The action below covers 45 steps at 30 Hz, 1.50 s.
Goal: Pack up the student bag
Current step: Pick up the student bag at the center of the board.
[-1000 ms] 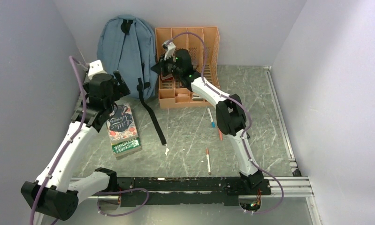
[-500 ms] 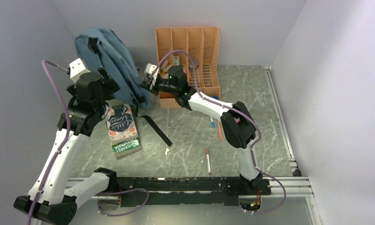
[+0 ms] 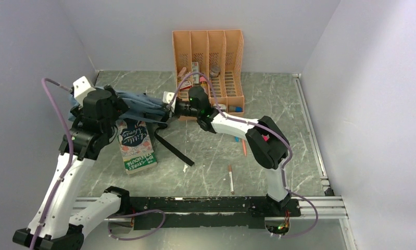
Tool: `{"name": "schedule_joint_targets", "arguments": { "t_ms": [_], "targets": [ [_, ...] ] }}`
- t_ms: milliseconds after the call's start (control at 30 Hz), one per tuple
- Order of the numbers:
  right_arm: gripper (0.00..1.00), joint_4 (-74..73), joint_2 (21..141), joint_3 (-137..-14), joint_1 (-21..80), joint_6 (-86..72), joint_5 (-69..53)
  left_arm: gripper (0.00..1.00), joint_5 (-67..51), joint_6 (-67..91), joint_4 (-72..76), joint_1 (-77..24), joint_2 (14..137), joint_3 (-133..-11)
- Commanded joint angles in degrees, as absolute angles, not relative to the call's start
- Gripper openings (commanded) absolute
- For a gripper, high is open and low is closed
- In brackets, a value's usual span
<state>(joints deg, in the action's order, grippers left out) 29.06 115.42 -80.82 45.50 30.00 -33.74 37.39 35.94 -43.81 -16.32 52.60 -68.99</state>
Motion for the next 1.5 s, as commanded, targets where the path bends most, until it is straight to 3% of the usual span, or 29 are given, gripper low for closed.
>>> {"name": "schedule_joint_targets", "arguments": {
  "t_ms": [0,467,1067,1467],
  "targets": [
    [0.0,33.4,112.3,-76.5,46.0,29.9,-32.5,0.99,39.0,39.6,-46.5,-15.7,50.1,-66.2],
    [0.0,44.0,110.5,-62.3,49.1,25.3,-31.7,0.99,35.7,48.8,-46.3,-15.7,48.4,-59.1],
    [0.0,46.0,113.7,-61.4,51.8,23.0,-31.6,0.99,30.9,56.5,-42.3,-15.7,39.2,-55.2],
    [0.0,49.3,112.6,-59.7,52.0,20.6,-32.7,0.99,29.7,59.9,-42.1,-15.7,39.7,-48.7]
  ]
}}
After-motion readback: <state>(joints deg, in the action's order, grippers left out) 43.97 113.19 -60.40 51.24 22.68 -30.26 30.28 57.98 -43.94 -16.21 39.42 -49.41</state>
